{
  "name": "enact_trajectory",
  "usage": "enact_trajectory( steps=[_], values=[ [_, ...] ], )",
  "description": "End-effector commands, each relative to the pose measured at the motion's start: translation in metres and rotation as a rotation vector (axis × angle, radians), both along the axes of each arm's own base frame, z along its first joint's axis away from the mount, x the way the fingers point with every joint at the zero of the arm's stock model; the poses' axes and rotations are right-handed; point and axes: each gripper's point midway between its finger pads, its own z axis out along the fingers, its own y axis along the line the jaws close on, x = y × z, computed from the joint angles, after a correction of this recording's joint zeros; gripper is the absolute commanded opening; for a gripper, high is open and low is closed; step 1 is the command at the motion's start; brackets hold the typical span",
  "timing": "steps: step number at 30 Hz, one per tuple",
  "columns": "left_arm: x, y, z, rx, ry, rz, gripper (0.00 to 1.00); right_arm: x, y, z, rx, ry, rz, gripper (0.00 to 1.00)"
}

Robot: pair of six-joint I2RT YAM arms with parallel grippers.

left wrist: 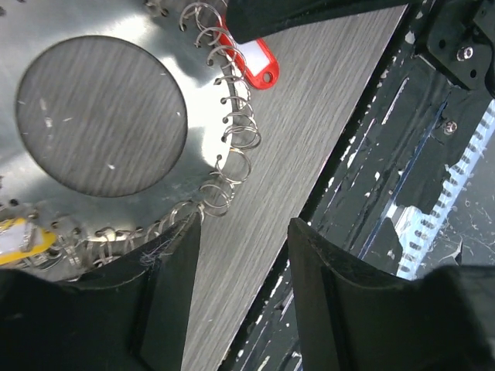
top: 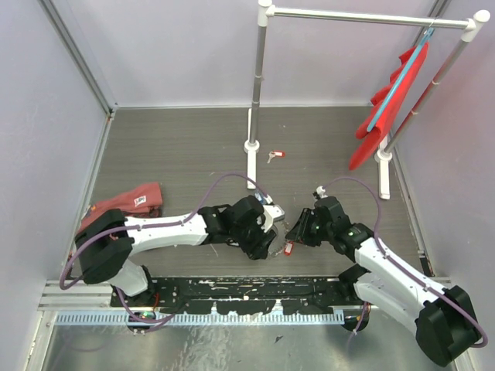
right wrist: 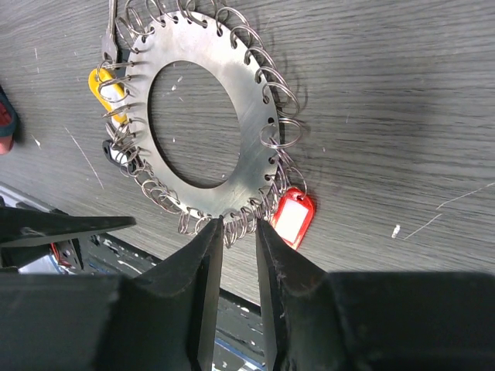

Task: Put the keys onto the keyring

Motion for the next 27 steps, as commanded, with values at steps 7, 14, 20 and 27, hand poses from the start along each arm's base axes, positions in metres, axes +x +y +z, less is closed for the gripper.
enact_trajectory(
  steps=[7,14,20,27],
  values=[
    [0.0,-0.02,-0.011,0.032,-0.004,0.034,0.56,0.003,-0.001,0.008,0.03,-0.038,0.007,0.3],
    [0.0,-0.016,-0.02,0.088,-0.024,0.044,0.51,0.003,-0.001,0.009,0.038,-0.041,0.01,0.3],
    [-0.004,-0.012,-0.025,0.123,-0.039,0.046,0.48,0.002,-0.001,0.009,0.038,-0.04,0.012,0.3],
    [-0.003,-0.008,-0.033,0.158,-0.053,0.053,0.44,0.001,-0.001,0.009,0.041,-0.041,0.016,0.31]
  ],
)
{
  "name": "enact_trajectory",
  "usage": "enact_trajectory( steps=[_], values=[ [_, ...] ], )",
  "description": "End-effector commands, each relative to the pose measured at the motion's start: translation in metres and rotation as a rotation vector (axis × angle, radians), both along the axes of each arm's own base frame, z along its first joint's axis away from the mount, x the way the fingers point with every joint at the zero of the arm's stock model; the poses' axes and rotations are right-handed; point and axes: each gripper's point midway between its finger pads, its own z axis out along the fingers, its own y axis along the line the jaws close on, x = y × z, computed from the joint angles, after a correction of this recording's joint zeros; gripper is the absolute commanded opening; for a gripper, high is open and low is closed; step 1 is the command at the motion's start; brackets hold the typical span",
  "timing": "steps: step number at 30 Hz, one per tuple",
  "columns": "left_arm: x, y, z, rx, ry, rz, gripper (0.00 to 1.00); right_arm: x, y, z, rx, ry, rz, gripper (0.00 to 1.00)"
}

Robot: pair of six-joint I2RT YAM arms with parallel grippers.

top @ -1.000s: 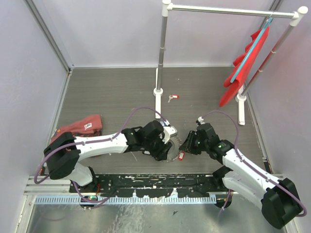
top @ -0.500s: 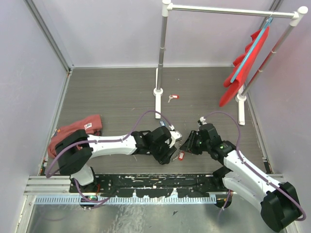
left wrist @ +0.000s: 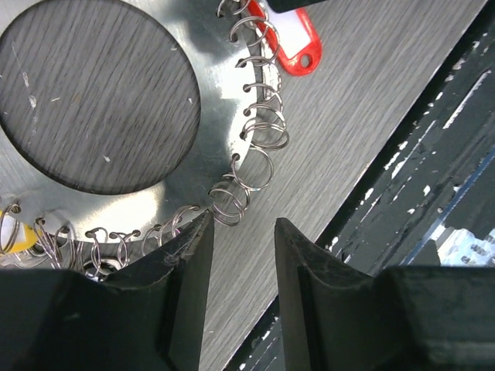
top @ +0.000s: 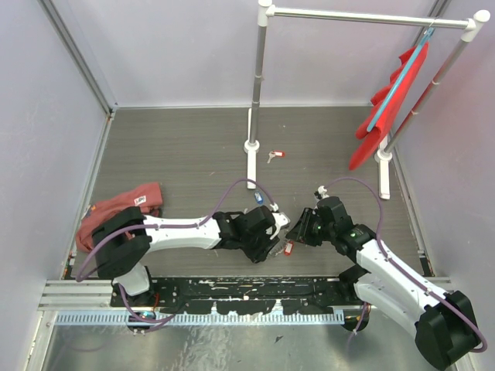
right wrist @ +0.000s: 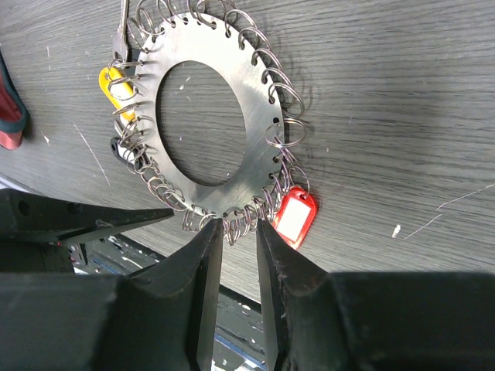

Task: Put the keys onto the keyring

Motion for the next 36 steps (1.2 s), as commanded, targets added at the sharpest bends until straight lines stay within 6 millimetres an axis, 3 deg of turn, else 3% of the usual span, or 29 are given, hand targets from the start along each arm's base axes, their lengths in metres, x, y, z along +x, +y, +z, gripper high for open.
enact_trajectory(
  steps=[1,22,36],
  values=[
    [0.0054,-0.0059,-0.0003,0.011,-0.023,0.012,0.43,0.0013,0.0017,0.005,0.019,-0.025,0.013,0.31],
    [0.0083,-0.0138,-0.0035,0.003,-0.034,0.001,0.29,0.0004,0.0017,0.0036,0.015,-0.023,0.02,0.31],
    [0.0092,-0.0099,0.0029,0.006,-0.053,-0.014,0.0,0.0032,-0.0006,0.006,0.004,-0.044,0.013,0.31]
  ],
)
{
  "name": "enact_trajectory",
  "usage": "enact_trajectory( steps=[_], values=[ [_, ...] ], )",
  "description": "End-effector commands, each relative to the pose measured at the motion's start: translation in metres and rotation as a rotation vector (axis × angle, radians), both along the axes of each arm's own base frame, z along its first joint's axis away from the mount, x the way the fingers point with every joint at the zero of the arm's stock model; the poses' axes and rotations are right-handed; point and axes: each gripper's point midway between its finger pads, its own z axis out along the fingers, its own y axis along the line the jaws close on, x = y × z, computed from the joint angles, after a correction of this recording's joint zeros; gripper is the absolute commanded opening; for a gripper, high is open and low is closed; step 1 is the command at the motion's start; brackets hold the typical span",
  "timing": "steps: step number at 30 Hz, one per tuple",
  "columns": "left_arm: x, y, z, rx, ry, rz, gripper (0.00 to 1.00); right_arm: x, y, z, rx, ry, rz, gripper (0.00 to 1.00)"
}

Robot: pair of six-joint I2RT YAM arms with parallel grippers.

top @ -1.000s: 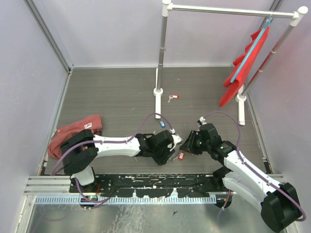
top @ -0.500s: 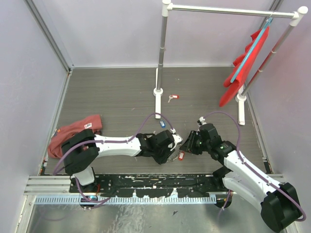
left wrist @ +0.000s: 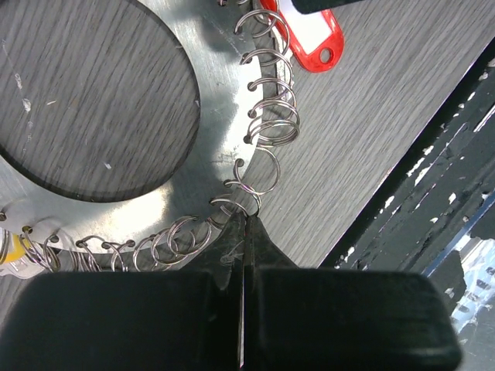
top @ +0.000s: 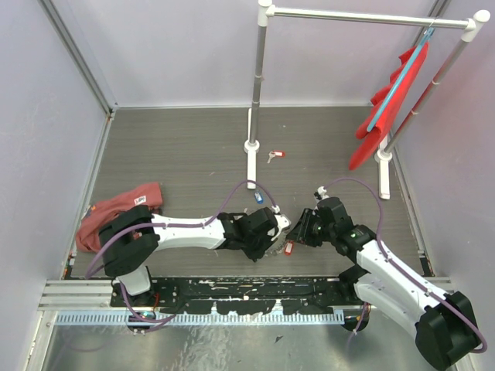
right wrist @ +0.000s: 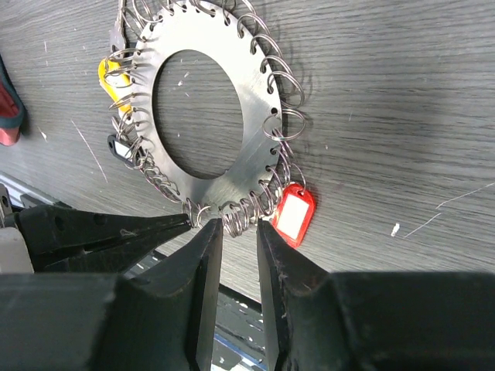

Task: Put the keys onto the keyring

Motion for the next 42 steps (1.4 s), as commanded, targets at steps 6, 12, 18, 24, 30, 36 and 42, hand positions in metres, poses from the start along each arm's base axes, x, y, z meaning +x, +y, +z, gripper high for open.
enact_trajectory(
  steps=[6,12,18,24,30,36,42],
  values=[
    [0.003,-0.012,0.031,-0.088,-0.053,-0.054,0.0,0.009,0.0,0.015,0.01,-0.085,0.009,0.31],
    [-0.002,-0.013,0.04,-0.133,-0.057,-0.088,0.0,0.01,-0.001,0.019,0.012,-0.108,0.009,0.32],
    [-0.005,-0.012,0.043,-0.15,-0.059,-0.111,0.0,0.012,-0.001,0.02,0.01,-0.12,0.01,0.33],
    [-0.008,-0.01,0.052,-0.177,-0.076,-0.154,0.0,0.015,-0.003,0.027,0.002,-0.174,0.015,0.33],
    [-0.005,-0.004,0.045,-0.152,-0.079,-0.122,0.01,0.014,-0.003,0.026,0.0,-0.175,0.021,0.33],
    [0.003,-0.004,0.053,-0.179,-0.086,-0.012,0.25,0.016,-0.014,0.023,-0.045,-0.171,-0.027,0.32],
    [0.001,-0.017,0.059,-0.175,-0.131,0.055,0.33,0.015,-0.026,0.024,-0.068,-0.149,-0.113,0.33]
  ],
)
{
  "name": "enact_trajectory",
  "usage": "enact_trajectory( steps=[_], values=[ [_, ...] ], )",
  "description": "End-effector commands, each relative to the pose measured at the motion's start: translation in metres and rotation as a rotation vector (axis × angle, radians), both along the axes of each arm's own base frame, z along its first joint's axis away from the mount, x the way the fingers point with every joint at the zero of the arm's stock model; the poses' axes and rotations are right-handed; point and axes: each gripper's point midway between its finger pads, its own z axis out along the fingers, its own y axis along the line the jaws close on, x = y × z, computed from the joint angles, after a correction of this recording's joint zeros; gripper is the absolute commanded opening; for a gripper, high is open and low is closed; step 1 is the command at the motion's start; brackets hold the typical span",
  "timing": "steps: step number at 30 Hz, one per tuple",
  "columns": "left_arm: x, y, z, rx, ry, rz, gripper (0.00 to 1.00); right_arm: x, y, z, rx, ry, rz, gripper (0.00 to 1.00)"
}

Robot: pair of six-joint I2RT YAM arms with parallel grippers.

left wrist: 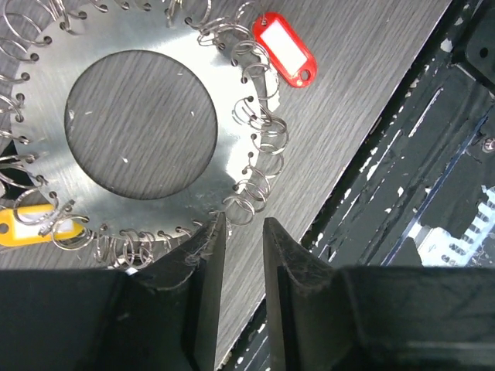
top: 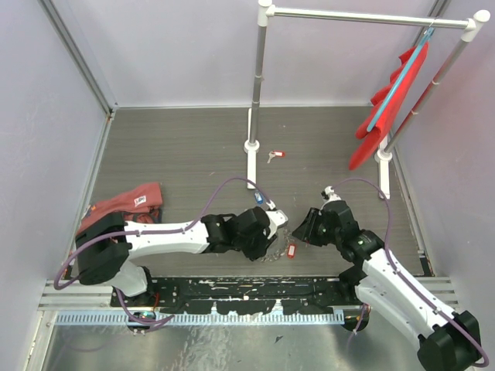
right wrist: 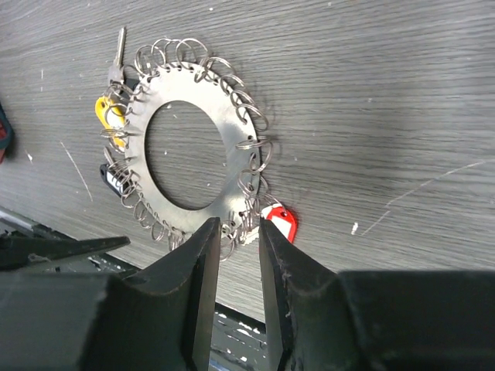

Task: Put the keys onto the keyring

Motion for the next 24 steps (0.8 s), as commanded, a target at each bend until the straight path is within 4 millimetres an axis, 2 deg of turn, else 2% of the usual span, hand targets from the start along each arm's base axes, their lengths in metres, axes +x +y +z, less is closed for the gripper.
enact_trajectory(
  steps=[1,6,11,17,24],
  values=[
    [0.0,-0.017,0.014,-0.026,-0.061,0.069,0.34,0.009,-0.011,0.016,-0.005,-0.039,-0.1,0.33],
    [-0.004,-0.024,0.006,0.033,-0.098,0.087,0.34,0.018,-0.034,0.041,-0.042,-0.095,-0.248,0.34],
    [-0.002,-0.027,0.0,0.109,-0.134,0.109,0.36,0.017,-0.047,0.064,-0.028,-0.148,-0.322,0.34],
    [-0.003,-0.023,-0.007,0.2,-0.186,0.12,0.4,0.013,-0.049,0.066,-0.026,-0.146,-0.324,0.34],
    [-0.012,-0.025,-0.012,0.283,-0.227,0.108,0.41,0.01,-0.05,0.068,-0.023,-0.149,-0.318,0.35]
  ],
)
